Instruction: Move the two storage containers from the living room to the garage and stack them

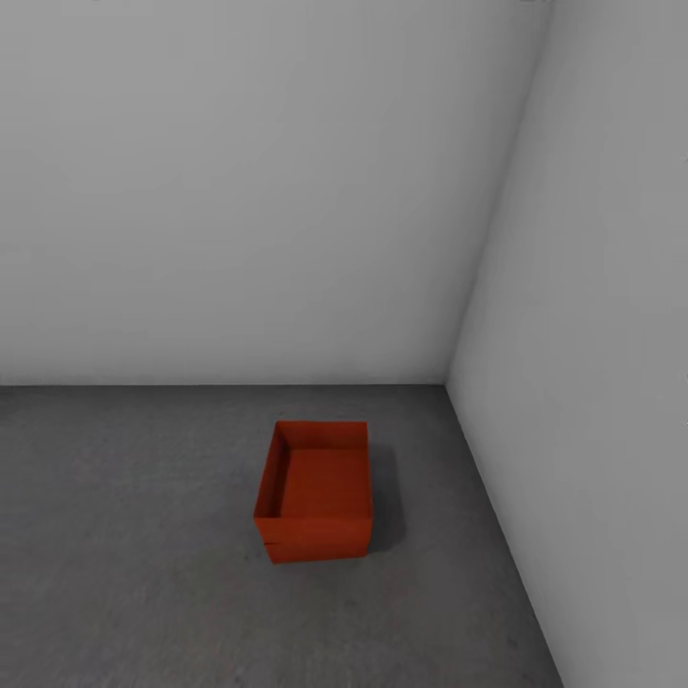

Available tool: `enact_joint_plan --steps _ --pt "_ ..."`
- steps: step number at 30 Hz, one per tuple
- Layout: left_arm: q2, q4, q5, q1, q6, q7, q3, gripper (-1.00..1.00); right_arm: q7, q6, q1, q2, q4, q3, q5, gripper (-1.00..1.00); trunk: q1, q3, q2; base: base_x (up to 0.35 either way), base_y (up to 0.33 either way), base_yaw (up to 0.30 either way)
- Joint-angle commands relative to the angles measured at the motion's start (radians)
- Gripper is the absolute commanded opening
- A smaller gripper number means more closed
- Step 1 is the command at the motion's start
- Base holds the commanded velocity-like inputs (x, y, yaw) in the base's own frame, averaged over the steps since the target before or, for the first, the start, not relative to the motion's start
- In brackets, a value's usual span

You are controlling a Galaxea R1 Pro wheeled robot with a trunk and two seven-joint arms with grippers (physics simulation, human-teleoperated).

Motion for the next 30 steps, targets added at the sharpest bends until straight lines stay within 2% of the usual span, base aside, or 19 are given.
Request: enact_joint_plan --steps 1,4,7,8,9,13,30 --pt "0.000 0.005 -0.002 0.012 -0.037 -0.007 0.002 1.00 -0.006 -0.006 0.000 0.001 0.005 0.007 0.001 1.00 -0.004 0.002 0.006 0.000 0.000 0.000" --pt "0.001 0.005 -0.004 0.022 -0.059 -0.022 0.000 1.00 -0.007 -0.004 0.001 0.002 0.005 0.007 0.002 1.00 -0.015 0.012 0.027 0.000 0.000 0.000" --pt "0.029 0.004 -0.003 0.029 -0.069 -0.076 -0.001 1.00 -0.012 -0.003 0.001 0.002 0.005 0.007 0.002 1.00 -0.027 0.021 0.048 0.000 0.000 0.000" --pt "0.049 0.003 -0.003 0.031 -0.071 -0.187 -0.001 1.00 -0.017 -0.001 0.001 0.002 0.005 0.007 0.003 1.00 -0.031 0.024 0.055 0.000 0.000 0.000" --pt "0.049 0.003 -0.003 0.031 -0.071 -0.200 -0.001 1.00 -0.017 0.000 0.001 0.002 0.005 0.007 0.004 1.00 -0.034 0.027 0.062 0.000 0.000 0.000" --pt "0.050 0.003 -0.004 0.031 -0.070 -0.217 -0.001 1.00 -0.018 0.000 0.002 0.002 0.005 0.007 0.005 1.00 -0.050 0.040 0.090 0.000 0.000 0.000" --pt "0.037 0.002 -0.003 0.031 -0.067 -0.214 0.000 1.00 -0.018 0.000 0.002 0.002 0.005 0.007 0.005 1.00 -0.115 0.093 0.209 0.000 0.000 0.000"
